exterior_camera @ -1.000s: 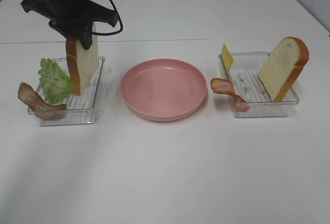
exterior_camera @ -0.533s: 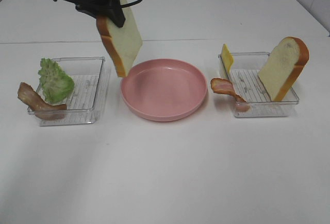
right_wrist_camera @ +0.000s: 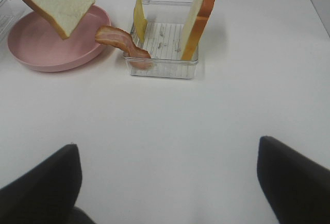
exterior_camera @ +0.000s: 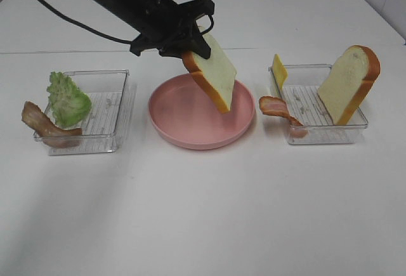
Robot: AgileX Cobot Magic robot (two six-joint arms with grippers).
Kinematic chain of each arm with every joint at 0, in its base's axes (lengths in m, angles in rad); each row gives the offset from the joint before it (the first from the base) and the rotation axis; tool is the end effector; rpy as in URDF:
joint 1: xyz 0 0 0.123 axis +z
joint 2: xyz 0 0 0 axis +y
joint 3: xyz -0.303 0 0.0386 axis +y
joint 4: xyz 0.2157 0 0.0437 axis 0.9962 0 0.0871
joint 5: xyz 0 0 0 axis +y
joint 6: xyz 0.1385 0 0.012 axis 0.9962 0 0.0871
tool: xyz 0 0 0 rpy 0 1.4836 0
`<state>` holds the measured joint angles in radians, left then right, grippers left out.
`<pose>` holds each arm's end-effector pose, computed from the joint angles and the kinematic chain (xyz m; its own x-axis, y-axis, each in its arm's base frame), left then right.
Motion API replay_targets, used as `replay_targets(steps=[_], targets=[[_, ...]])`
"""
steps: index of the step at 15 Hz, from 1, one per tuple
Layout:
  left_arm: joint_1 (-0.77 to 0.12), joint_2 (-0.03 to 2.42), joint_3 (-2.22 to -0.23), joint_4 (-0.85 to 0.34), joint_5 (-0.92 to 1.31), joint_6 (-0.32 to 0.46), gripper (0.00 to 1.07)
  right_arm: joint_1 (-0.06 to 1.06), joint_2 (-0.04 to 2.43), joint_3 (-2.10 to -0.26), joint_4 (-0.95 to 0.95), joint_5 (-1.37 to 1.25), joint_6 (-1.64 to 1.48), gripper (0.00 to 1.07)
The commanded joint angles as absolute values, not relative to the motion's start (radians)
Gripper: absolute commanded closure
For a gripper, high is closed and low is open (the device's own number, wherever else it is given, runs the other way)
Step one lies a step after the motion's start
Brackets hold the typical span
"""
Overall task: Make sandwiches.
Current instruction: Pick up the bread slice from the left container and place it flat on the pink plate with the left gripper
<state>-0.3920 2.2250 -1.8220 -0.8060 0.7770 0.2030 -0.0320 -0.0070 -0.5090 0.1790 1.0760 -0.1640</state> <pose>0.4386 -0.2575 0.2006 -0.9230 -0.0126 -0.3846 0.2486 0.7433 -0.6211 -0.0139 0.0222 0.2421 -0.4393 -0.0632 -0.8961 -0.1431 0.9897 0.0003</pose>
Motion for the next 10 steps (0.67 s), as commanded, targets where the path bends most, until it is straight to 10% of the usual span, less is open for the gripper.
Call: replay_targets(steps=[1, 10], targets=[[-0.395, 2.277, -1.825, -0.930, 0.739, 0.240, 1.07, -0.035, -0.020, -0.506, 0.181, 1.069, -0.171, 0.20], [-0.395, 2.352, -1.825, -0.946, 0.738, 0.199, 0.95, -0.035, -0.020, -0.506, 0.181, 1.069, -0.171, 0.20]])
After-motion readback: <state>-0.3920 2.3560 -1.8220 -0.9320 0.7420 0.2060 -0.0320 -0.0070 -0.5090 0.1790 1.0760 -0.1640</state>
